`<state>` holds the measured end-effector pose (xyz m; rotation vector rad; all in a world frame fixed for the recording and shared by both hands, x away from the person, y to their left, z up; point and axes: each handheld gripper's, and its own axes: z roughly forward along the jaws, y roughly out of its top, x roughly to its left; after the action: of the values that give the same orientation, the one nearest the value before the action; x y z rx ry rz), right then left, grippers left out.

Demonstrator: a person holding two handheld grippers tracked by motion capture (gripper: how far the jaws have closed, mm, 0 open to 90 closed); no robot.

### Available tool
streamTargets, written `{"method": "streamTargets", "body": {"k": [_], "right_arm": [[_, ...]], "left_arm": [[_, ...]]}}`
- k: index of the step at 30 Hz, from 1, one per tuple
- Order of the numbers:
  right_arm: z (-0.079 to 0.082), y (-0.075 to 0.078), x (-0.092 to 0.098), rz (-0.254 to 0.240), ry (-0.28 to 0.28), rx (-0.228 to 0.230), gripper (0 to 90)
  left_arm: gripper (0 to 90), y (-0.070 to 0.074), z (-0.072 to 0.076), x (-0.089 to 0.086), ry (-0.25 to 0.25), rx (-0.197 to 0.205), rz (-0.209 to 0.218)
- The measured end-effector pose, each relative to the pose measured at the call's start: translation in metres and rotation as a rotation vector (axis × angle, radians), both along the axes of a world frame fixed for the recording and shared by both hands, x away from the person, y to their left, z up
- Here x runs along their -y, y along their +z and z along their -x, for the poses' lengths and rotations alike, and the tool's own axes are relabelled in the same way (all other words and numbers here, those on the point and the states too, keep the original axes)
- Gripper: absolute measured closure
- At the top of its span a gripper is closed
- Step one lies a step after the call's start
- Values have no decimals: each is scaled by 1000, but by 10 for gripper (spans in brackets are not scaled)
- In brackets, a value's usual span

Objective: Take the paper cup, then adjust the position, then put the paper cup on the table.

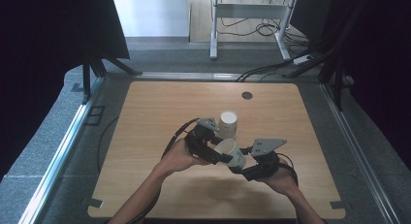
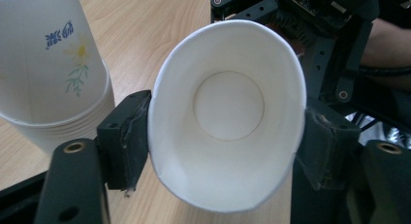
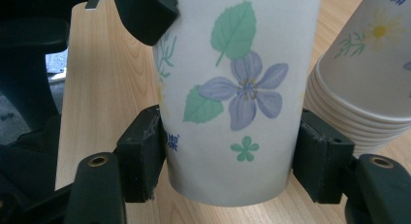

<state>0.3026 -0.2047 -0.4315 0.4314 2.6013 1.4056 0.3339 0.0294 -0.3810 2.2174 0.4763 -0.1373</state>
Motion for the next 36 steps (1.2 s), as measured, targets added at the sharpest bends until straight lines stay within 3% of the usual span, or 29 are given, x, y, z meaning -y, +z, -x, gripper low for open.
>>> {"method": "streamTargets", "body": {"k": [5, 13, 24, 36], "right_arm": [[-1, -1, -1, 14, -9, 5, 315], [0, -1, -5, 52, -40, 19, 150], [3, -2, 2, 82, -96, 16, 13], [8, -6, 12, 99, -111, 7, 0]], "left_arm": [[306, 5, 2, 5, 1, 31, -44], [308, 13, 3, 9, -18, 74, -112], [307, 17, 7, 10, -19, 115, -179], [307, 18, 9, 9, -8, 121, -230]]}}
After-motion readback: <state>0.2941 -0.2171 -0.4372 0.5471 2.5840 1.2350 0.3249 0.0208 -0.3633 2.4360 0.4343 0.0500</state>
